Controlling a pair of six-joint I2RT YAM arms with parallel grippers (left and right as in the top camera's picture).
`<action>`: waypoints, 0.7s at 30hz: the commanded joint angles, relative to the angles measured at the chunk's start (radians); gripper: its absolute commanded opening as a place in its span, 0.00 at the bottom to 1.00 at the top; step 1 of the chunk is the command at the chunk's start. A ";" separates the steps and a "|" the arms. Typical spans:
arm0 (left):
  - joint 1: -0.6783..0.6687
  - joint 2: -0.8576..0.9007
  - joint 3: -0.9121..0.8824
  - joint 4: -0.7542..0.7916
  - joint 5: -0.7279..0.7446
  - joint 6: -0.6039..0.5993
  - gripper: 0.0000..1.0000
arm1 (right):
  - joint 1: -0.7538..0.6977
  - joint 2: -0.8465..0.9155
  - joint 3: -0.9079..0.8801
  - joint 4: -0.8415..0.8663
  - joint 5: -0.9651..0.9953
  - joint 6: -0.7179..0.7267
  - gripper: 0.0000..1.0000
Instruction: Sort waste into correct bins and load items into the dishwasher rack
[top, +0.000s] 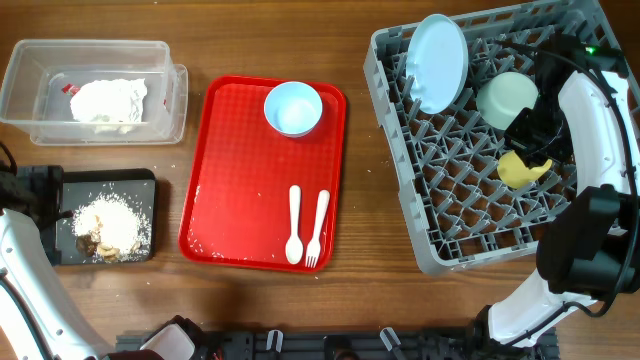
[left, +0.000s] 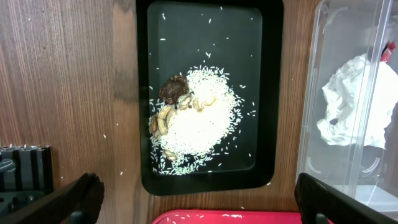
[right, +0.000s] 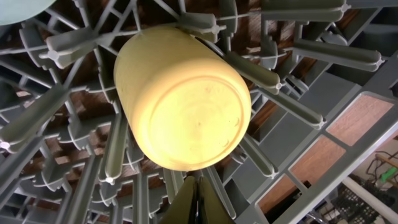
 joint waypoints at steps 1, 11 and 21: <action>0.005 0.004 -0.004 0.000 -0.013 -0.002 1.00 | 0.011 -0.045 -0.008 0.018 -0.026 -0.006 0.04; 0.005 0.004 -0.004 0.000 -0.013 -0.002 1.00 | 0.267 -0.209 -0.010 0.420 -0.663 -0.496 0.75; 0.005 0.004 -0.004 0.000 -0.013 -0.002 1.00 | 0.506 -0.003 -0.011 0.456 -0.240 -0.509 0.75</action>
